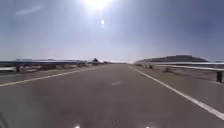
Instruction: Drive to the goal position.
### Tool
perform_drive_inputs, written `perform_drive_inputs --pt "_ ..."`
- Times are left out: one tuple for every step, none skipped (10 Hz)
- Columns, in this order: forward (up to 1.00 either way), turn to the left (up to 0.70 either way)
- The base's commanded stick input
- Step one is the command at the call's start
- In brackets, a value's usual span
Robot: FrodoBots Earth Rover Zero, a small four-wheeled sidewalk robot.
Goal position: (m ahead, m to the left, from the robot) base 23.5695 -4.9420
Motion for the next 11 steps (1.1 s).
perform_drive_inputs --pt "1.0 0.0" --pt "1.0 0.0" --pt "1.0 0.0" --pt "1.0 0.0" --pt "1.0 0.0" --pt "1.0 0.0" --pt "1.0 0.0" --pt "1.0 0.0" --pt "1.0 0.0" --pt "1.0 0.0" --pt "1.0 0.0"
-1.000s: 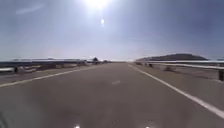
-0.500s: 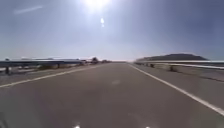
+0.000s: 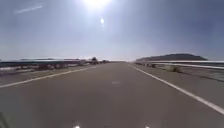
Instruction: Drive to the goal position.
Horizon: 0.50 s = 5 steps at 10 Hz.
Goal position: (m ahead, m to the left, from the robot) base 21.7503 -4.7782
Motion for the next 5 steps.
perform_drive_inputs --pt "1.0 0.0" --pt "1.0 0.0" --pt "1.0 0.0" --pt "1.0 0.0" --pt "1.0 0.0"
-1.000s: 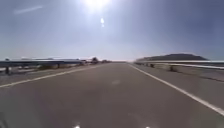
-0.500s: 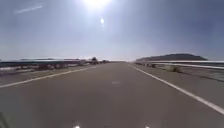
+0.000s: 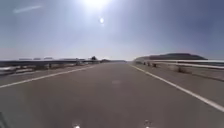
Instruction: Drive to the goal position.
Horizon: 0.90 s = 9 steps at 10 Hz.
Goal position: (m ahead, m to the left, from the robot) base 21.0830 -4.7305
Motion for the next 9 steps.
perform_drive_inputs --pt "1.0 0.0" --pt "1.0 0.0" --pt "1.0 0.0" --pt "1.0 0.0" --pt "1.0 0.0" --pt "1.0 0.0" --pt "1.0 0.0" --pt "1.0 0.0" --pt "1.0 0.0"
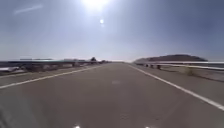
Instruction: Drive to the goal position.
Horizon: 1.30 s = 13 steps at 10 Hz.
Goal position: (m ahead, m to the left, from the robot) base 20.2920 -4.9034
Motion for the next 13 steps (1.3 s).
perform_drive_inputs --pt "1.0 0.0" --pt "1.0 0.0" --pt "1.0 0.0" --pt "1.0 0.0" --pt "1.0 0.0" --pt "1.0 0.0" --pt "1.0 0.0" --pt "1.0 0.0" --pt "1.0 0.0" --pt "1.0 0.0" --pt "1.0 0.0" --pt "1.0 0.0" --pt "1.0 0.0"
